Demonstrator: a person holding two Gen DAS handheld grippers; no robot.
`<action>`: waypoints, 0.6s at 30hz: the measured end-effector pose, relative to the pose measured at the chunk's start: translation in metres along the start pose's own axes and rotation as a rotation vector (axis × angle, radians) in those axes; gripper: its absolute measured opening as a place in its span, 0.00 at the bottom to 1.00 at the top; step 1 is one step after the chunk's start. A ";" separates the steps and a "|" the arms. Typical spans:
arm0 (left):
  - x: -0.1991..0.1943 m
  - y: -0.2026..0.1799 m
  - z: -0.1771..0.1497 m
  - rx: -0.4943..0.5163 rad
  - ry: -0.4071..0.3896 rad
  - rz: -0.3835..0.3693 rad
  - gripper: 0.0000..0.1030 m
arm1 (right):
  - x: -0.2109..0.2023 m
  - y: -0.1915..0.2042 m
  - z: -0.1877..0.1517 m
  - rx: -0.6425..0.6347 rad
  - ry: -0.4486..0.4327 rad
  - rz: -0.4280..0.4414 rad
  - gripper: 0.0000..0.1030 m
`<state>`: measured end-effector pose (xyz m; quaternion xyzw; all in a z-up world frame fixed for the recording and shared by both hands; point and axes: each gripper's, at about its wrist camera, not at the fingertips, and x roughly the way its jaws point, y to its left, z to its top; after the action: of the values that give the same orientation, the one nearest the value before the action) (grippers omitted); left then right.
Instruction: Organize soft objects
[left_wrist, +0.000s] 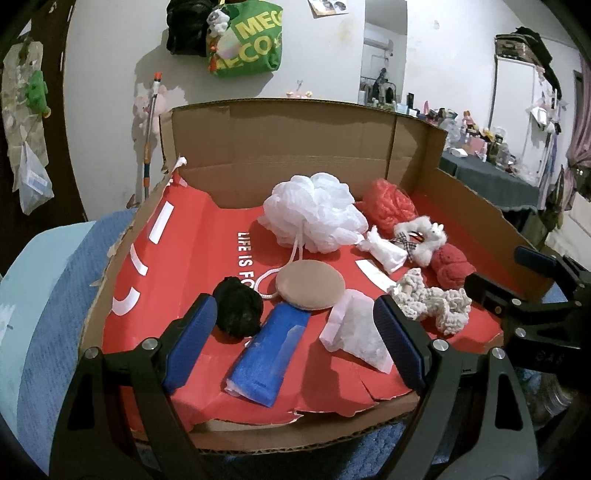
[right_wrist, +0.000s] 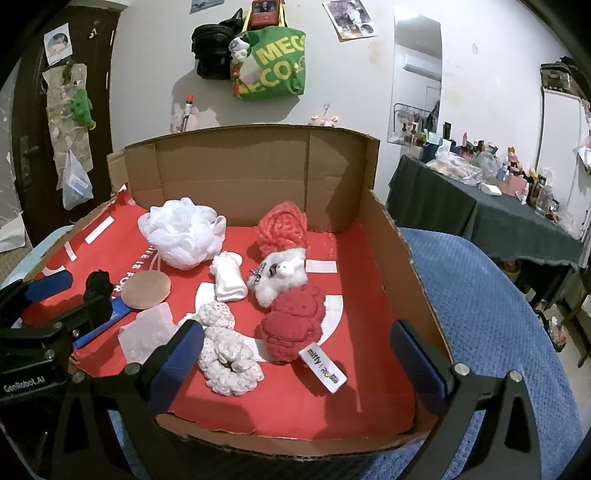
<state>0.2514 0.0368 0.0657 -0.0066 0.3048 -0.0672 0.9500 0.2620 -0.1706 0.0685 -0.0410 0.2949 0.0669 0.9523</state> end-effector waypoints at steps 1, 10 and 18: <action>0.000 0.001 0.000 -0.003 0.002 -0.001 0.84 | 0.000 0.000 0.000 0.000 -0.002 -0.001 1.00; 0.002 0.003 -0.001 -0.010 0.005 0.002 0.84 | -0.001 0.004 -0.003 -0.014 -0.023 0.003 1.00; 0.002 0.004 -0.002 -0.015 0.007 0.003 0.84 | -0.002 0.002 -0.002 -0.005 -0.026 0.000 1.00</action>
<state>0.2521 0.0406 0.0629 -0.0129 0.3086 -0.0636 0.9490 0.2584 -0.1688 0.0678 -0.0425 0.2823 0.0682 0.9560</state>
